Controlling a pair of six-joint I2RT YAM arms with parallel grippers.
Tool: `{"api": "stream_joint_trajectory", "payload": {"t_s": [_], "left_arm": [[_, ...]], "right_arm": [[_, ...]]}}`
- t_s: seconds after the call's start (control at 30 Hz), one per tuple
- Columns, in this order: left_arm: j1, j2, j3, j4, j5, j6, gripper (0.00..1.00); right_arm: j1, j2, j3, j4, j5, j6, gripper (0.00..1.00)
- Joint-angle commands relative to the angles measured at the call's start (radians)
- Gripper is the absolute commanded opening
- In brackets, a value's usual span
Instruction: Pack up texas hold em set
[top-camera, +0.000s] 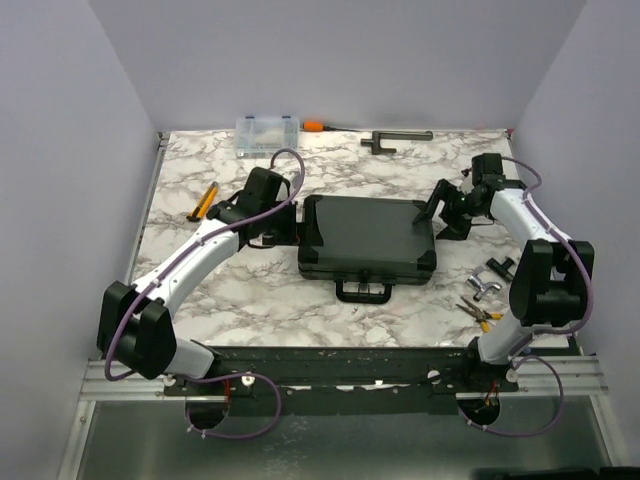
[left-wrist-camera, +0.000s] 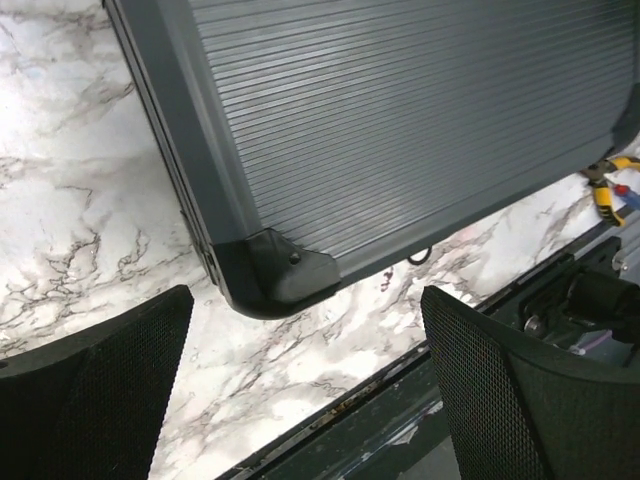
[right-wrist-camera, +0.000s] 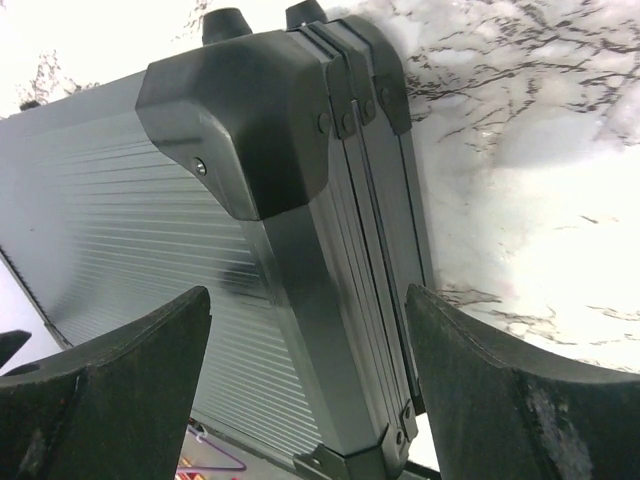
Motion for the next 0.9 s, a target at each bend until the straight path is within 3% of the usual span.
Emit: {"api": "stream_joint_trajectory", "payload": {"t_s": [0.0, 0.23, 0.4, 0.87], "left_arm": [[0.013, 0.054, -0.032, 0.016, 0.017, 0.021, 0.94], [0.021, 0.081, -0.12, 0.076, 0.058, -0.008, 0.81], [0.024, 0.03, -0.215, 0.116, 0.07, -0.038, 0.79], [0.027, -0.314, -0.517, 0.11, 0.052, -0.16, 0.79]], "right_arm": [[0.04, 0.043, -0.022, 0.03, 0.01, -0.017, 0.81], [0.107, 0.079, -0.013, 0.071, -0.013, -0.018, 0.76], [0.197, 0.143, 0.069, 0.074, -0.018, -0.028, 0.75], [0.472, 0.378, 0.324, 0.124, -0.005, -0.02, 0.75]]}}
